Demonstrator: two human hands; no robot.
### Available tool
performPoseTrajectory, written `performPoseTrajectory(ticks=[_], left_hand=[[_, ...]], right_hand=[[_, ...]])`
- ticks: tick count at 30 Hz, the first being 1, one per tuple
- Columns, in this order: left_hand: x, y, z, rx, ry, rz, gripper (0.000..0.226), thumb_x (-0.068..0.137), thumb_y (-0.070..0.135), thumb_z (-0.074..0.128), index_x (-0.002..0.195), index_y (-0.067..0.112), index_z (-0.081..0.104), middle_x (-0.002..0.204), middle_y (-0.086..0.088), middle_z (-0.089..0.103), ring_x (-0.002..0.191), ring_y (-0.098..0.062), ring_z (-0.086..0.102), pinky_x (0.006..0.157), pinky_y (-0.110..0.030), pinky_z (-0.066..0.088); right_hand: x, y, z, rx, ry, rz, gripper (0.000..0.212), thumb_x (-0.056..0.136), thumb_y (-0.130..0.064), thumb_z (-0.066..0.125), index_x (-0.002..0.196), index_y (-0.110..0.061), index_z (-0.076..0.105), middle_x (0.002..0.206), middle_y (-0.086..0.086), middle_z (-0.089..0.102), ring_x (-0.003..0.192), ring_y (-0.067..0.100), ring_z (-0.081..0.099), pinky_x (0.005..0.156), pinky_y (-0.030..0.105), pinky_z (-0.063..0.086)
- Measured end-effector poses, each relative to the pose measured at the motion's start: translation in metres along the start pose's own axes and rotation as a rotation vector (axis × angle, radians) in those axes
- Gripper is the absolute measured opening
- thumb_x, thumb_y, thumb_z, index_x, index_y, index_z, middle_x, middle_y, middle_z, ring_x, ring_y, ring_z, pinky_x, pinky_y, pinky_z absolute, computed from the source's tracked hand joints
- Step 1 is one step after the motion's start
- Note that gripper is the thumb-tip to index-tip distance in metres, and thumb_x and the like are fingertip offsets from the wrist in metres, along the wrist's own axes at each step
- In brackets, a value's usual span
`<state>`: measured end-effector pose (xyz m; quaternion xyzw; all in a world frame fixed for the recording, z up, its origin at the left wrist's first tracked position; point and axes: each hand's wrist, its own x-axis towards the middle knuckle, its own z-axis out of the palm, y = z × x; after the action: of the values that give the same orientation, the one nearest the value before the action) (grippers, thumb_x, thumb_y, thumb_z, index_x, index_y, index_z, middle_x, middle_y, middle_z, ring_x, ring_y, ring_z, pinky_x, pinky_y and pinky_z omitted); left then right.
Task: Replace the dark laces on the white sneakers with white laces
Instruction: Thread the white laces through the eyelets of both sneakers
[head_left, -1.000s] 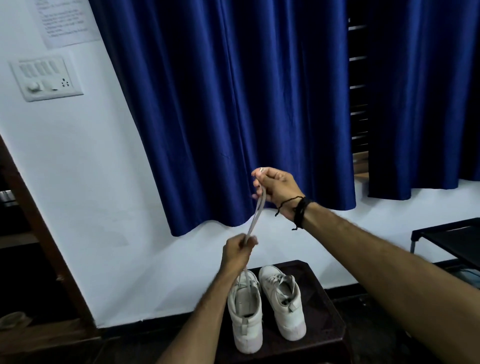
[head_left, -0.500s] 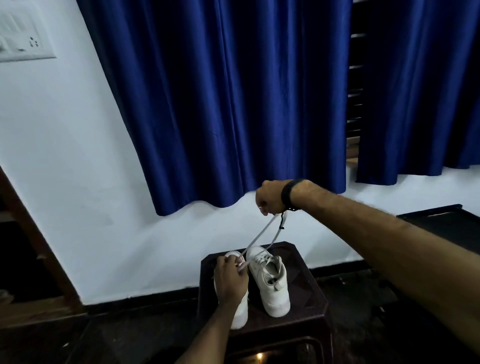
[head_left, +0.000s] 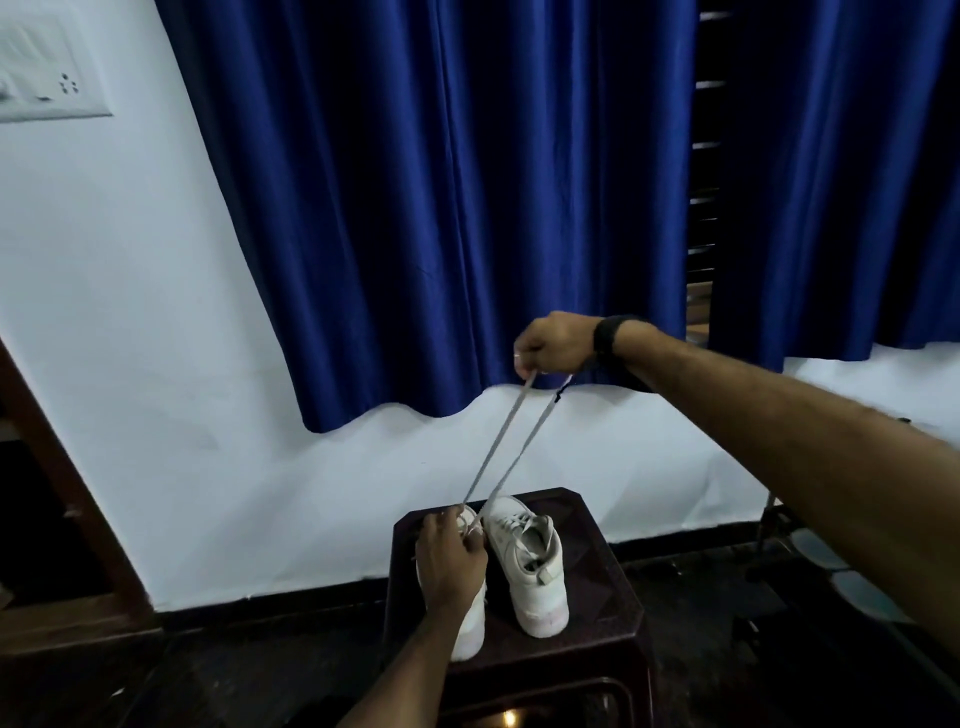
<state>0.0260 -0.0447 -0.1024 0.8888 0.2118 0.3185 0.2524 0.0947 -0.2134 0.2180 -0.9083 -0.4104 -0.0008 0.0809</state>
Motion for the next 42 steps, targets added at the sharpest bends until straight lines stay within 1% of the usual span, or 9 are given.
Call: performPoseTrajectory(ticks=[5, 9, 13, 16, 22, 26, 33, 39, 42], left_hand=[[0.001, -0.004, -0.005, 0.043, 0.079, -0.010, 0.050, 0.066, 0.043, 0.062, 0.108, 0.016, 0.067, 0.105, -0.007, 0.061, 0.102, -0.033, 0.058, 0.097, -0.047, 0.041], [0.001, -0.013, -0.007, -0.355, -0.146, -0.277, 0.081, 0.061, 0.048, 0.085, 0.125, 0.010, 0.053, 0.122, -0.005, 0.058, 0.117, -0.025, 0.055, 0.100, -0.037, 0.043], [0.002, -0.016, -0.014, -0.496, -0.211, -0.379, 0.055, 0.056, 0.043, 0.092, 0.097, 0.016, 0.068, 0.096, 0.003, 0.073, 0.089, -0.013, 0.070, 0.074, -0.021, 0.052], [0.007, -0.018, -0.015, -0.521, -0.253, -0.333, 0.044, 0.055, 0.043, 0.092, 0.084, 0.015, 0.074, 0.079, 0.005, 0.075, 0.077, -0.007, 0.072, 0.062, -0.012, 0.050], [0.031, -0.023, -0.019, -0.659, -0.350, -0.459, 0.038, 0.047, 0.037, 0.081, 0.074, 0.012, 0.069, 0.077, -0.002, 0.070, 0.077, -0.024, 0.067, 0.075, -0.039, 0.054], [0.054, -0.032, -0.024, -0.810, -0.399, -0.630, 0.045, 0.041, 0.036, 0.071, 0.075, 0.006, 0.066, 0.081, -0.015, 0.064, 0.077, -0.025, 0.057, 0.070, -0.036, 0.048], [0.102, -0.061, 0.013, -0.316, -0.689, -0.463, 0.049, 0.044, 0.045, 0.083, 0.081, 0.014, 0.075, 0.086, -0.002, 0.076, 0.087, -0.020, 0.071, 0.087, -0.038, 0.057], [0.122, -0.040, 0.003, -0.294, -0.853, -0.538, 0.021, 0.070, 0.013, 0.078, 0.088, 0.006, 0.069, 0.062, -0.001, 0.056, 0.047, -0.008, 0.048, 0.044, -0.013, 0.033], [0.124, -0.045, 0.015, -0.267, -0.743, -0.572, 0.018, 0.080, 0.019, 0.073, 0.074, 0.010, 0.059, 0.056, -0.004, 0.049, 0.029, -0.004, 0.039, 0.035, -0.012, 0.028]], right_hand=[[0.003, -0.008, -0.001, 0.440, 0.170, -0.007, 0.026, 0.096, -0.017, 0.052, 0.075, -0.024, 0.065, 0.064, -0.008, 0.057, 0.051, -0.002, 0.049, 0.052, 0.006, 0.039], [0.006, -0.018, 0.004, 0.768, 0.301, -0.040, 0.026, 0.098, -0.010, 0.051, 0.076, -0.018, 0.063, 0.054, -0.016, 0.059, 0.047, -0.005, 0.049, 0.043, 0.007, 0.034], [0.011, -0.027, 0.008, 0.922, 0.290, -0.111, 0.026, 0.099, -0.014, 0.051, 0.077, -0.017, 0.064, 0.084, 0.010, 0.055, 0.071, 0.018, 0.043, 0.047, 0.015, 0.031], [0.015, -0.034, 0.008, 1.020, 0.279, -0.143, 0.025, 0.100, -0.013, 0.049, 0.080, -0.015, 0.064, 0.078, 0.010, 0.052, 0.061, 0.011, 0.040, 0.048, 0.017, 0.028], [0.025, -0.026, 0.023, 1.030, 0.203, -0.077, 0.025, 0.100, -0.012, 0.047, 0.082, -0.014, 0.064, 0.063, 0.000, 0.050, 0.047, 0.008, 0.031, 0.042, 0.015, 0.027], [0.035, -0.010, 0.037, 1.183, 0.241, -0.023, 0.025, 0.101, -0.009, 0.044, 0.084, -0.012, 0.062, 0.066, 0.004, 0.048, 0.045, 0.005, 0.031, 0.043, 0.015, 0.024], [0.067, 0.004, 0.063, 1.565, 0.250, -0.037, 0.022, 0.102, -0.014, 0.042, 0.088, -0.014, 0.059, 0.056, -0.007, 0.046, 0.046, 0.005, 0.024, 0.046, 0.016, 0.020], [0.085, 0.002, 0.136, 1.033, 0.114, 0.210, 0.029, 0.086, 0.008, 0.048, 0.081, -0.011, 0.070, 0.070, -0.004, 0.059, 0.056, 0.008, 0.046, 0.036, 0.013, 0.031], [0.087, -0.001, 0.200, 0.548, -0.102, 0.246, 0.030, 0.090, -0.001, 0.046, 0.107, -0.004, 0.071, 0.097, 0.004, 0.070, 0.081, 0.017, 0.062, 0.056, 0.012, 0.048]])
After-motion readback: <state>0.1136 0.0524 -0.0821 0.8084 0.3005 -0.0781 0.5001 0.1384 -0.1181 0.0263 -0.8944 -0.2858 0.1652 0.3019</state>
